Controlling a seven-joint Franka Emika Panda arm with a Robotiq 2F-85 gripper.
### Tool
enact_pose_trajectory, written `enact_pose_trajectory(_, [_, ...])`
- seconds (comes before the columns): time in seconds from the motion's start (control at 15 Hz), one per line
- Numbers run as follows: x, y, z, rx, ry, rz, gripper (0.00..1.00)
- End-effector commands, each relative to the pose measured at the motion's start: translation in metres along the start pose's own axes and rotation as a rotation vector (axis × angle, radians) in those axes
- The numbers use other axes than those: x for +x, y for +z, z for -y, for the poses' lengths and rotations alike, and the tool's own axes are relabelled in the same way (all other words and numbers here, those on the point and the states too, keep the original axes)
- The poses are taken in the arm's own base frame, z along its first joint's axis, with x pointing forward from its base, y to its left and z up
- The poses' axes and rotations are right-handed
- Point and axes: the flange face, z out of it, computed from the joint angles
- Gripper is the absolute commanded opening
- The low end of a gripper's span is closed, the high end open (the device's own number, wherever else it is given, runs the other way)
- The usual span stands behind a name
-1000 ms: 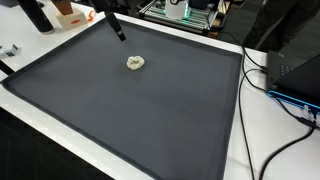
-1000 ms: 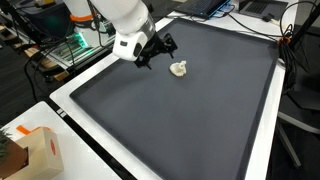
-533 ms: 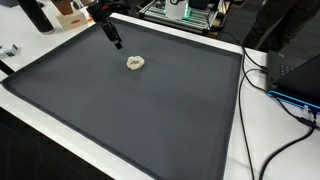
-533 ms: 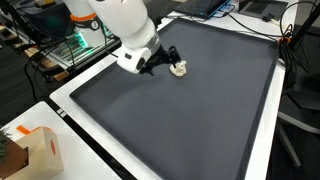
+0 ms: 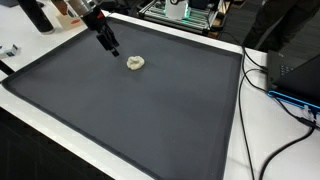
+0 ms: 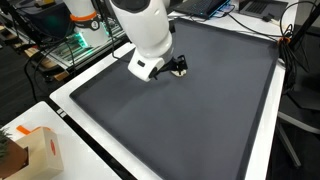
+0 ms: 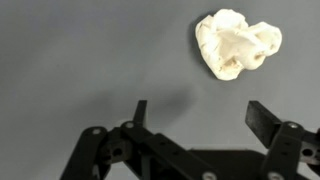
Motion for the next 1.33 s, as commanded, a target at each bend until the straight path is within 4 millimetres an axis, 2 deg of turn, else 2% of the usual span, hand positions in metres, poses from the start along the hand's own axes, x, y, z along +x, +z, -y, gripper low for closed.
enact_pose_trajectory(0.0, [0.013,0.007,0.019,-0.095,0.022,0.027,1.00])
enact_pose_trajectory(0.33, [0.016,0.014,0.051,-0.199,-0.003,0.034,1.00])
enact_pose_trajectory(0.67, [0.010,0.024,0.090,-0.342,-0.080,0.001,1.00])
enact_pose_trajectory(1.27, [-0.036,0.038,0.162,-0.601,-0.321,-0.108,1.00])
